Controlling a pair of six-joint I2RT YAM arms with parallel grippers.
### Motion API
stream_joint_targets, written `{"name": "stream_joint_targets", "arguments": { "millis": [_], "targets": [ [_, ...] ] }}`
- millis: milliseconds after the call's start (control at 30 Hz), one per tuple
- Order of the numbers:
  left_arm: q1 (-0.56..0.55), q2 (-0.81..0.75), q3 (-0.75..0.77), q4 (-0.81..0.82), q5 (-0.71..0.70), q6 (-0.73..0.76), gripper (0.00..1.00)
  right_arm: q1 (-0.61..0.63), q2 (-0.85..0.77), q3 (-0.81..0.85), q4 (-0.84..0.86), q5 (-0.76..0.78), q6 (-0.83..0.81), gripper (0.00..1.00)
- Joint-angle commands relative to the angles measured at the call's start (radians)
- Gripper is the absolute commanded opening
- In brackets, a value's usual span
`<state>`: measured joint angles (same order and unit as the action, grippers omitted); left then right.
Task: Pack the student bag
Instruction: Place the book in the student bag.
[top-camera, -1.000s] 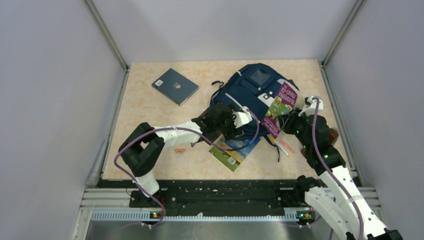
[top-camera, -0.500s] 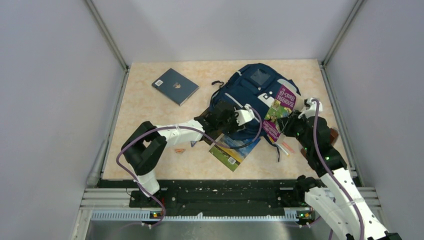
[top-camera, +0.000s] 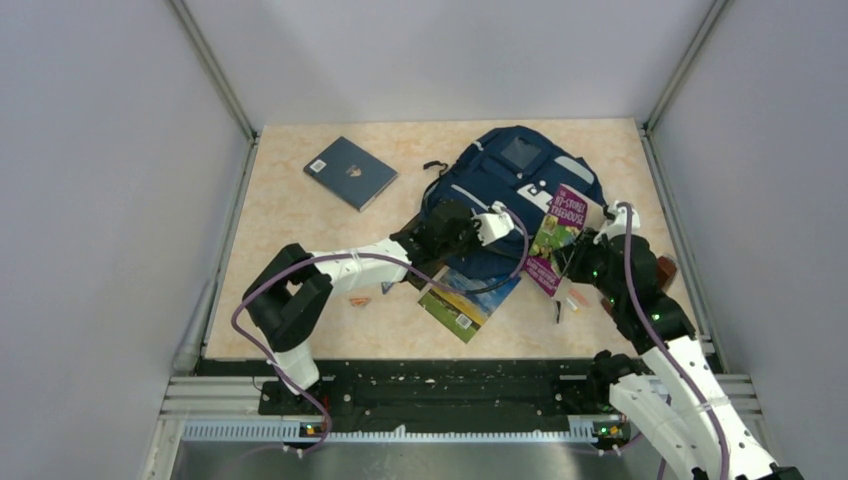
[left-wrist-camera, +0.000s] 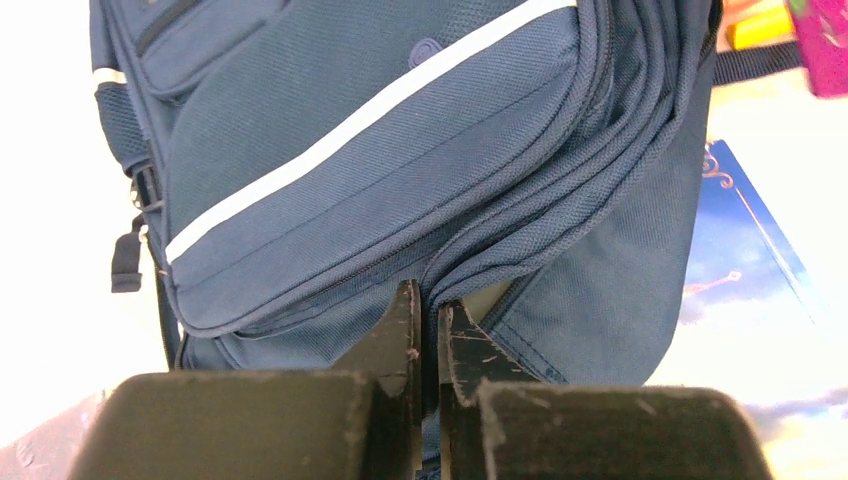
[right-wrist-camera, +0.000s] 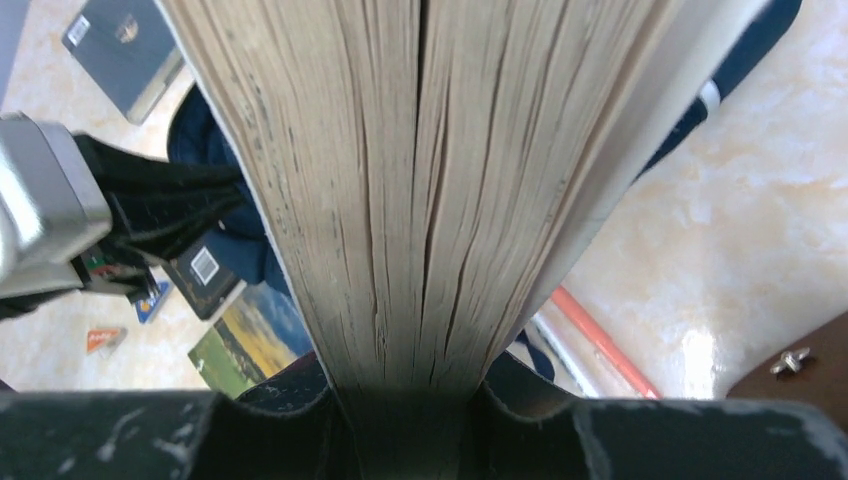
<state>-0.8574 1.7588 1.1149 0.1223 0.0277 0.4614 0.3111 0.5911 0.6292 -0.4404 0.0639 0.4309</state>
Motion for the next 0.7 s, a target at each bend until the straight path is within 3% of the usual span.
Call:
{"name": "stream_joint_targets", "arguments": {
  "millis": [0, 200, 400, 667],
  "targets": [
    [0.004, -0.073, 0.054, 0.187, -0.137, -0.052, 0.0, 0.001, -0.03, 0.098, -0.022, -0.084, 0.035, 0.0],
    [0.004, -0.087, 0.096, 0.301, -0.185, -0.047, 0.0, 0.002, -0.046, 0.035, 0.0, -0.252, 0.158, 0.0],
    [0.004, -0.058, 0.215, 0.287, -0.221, 0.019, 0.0, 0.012, -0.046, -0.082, 0.183, -0.433, 0.332, 0.0],
    [0.004, -0.052, 0.295, 0.289, -0.162, 0.068, 0.0, 0.2, 0.077, -0.146, 0.442, -0.373, 0.459, 0.0]
  ]
}}
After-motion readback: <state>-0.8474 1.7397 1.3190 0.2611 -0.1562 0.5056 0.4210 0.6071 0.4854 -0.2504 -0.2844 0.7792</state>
